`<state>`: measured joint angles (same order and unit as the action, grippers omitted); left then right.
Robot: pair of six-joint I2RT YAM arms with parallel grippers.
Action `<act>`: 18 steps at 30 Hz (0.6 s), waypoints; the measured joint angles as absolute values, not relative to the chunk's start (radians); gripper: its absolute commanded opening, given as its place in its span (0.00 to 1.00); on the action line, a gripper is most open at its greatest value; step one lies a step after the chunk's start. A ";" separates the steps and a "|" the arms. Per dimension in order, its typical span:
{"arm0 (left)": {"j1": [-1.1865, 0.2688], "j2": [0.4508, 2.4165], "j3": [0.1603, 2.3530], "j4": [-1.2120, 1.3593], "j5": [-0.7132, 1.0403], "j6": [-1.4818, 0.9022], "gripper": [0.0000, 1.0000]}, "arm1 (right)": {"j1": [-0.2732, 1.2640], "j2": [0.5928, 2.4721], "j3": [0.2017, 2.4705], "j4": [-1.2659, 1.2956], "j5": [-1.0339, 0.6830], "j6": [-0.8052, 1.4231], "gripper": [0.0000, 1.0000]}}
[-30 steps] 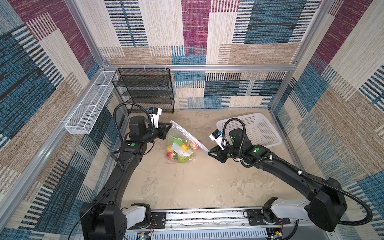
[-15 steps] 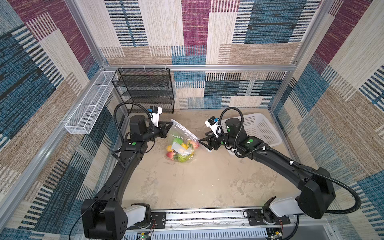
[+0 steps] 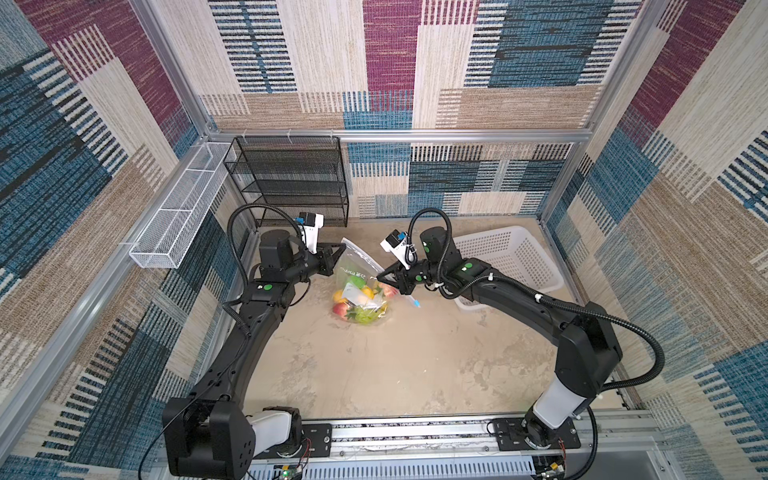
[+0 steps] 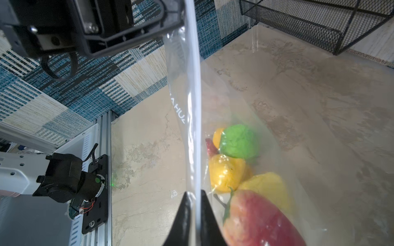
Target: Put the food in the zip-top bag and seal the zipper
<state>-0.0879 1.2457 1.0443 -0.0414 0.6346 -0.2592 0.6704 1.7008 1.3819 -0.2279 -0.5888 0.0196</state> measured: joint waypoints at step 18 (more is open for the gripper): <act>0.225 1.230 1.002 -0.049 0.391 -0.366 0.85 | 0.779 1.637 1.525 -0.404 -0.653 -0.023 0.00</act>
